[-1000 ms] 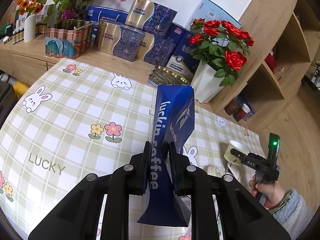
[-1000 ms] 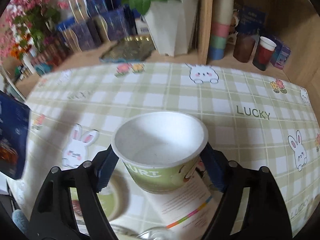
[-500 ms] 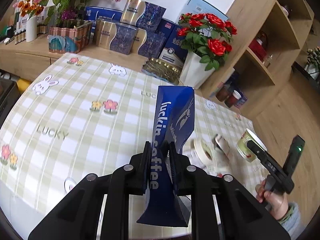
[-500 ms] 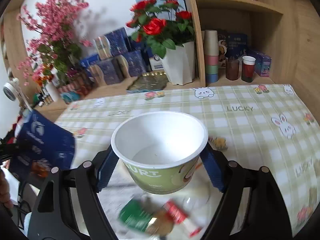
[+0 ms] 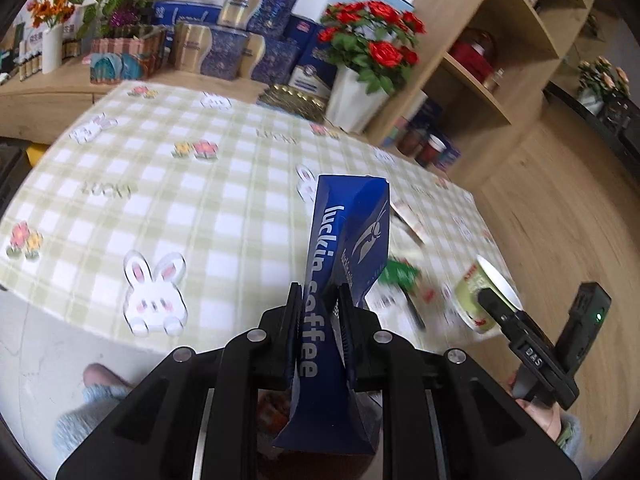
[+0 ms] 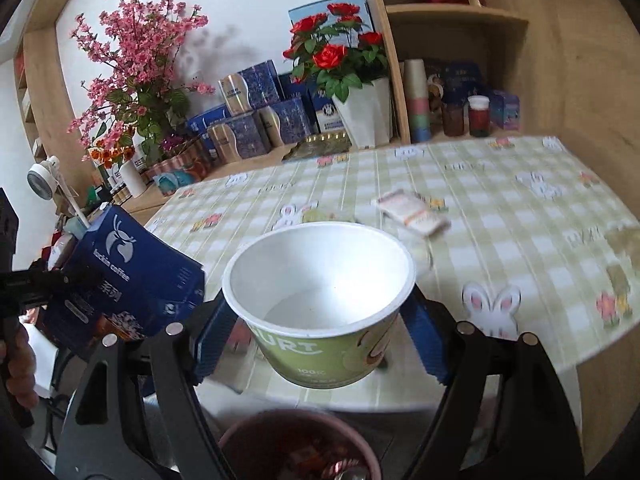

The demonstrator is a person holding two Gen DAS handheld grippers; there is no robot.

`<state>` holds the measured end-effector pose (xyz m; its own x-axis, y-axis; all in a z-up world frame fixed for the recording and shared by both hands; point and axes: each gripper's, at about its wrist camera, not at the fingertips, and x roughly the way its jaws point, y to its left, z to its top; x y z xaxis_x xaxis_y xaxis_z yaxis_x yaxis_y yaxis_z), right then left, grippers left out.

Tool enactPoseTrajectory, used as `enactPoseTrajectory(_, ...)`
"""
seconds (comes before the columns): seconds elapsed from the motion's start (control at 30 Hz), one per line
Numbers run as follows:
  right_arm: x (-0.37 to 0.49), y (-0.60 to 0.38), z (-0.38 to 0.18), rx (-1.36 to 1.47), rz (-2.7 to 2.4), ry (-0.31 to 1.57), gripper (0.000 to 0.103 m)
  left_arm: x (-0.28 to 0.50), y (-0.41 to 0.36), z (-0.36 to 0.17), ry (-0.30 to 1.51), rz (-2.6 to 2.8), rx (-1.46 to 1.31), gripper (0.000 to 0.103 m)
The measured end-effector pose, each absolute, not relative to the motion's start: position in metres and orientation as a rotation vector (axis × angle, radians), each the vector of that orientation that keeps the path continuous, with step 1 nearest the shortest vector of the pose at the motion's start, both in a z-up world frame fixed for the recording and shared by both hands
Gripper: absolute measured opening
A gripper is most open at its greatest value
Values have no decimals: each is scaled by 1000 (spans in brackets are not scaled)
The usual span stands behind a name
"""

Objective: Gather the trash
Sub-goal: 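Carry both items over the bin and open the left tool to drop the blue box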

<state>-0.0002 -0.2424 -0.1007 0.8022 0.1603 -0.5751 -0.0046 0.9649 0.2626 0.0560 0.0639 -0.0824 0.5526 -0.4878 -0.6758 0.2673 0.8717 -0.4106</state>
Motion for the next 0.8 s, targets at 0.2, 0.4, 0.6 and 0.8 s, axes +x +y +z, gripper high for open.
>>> enactPoseTrajectory(0.2, -30, -243, -112, 279, 67, 684, 78, 16, 60, -105, 917, -514, -265, 18)
enactPoseTrajectory(0.4, -43, -240, -112, 278, 80, 679, 78, -10, 49, -133, 978, -539, -192, 18)
enactPoseTrajectory(0.6, -40, -238, -110, 294, 103, 675, 78, -24, 36, -148, 1004, -572, -64, 18)
enactPoseTrajectory(0.8, -39, -238, -109, 277, 102, 666, 78, -15, 25, -168, 1066, -539, 5, 18)
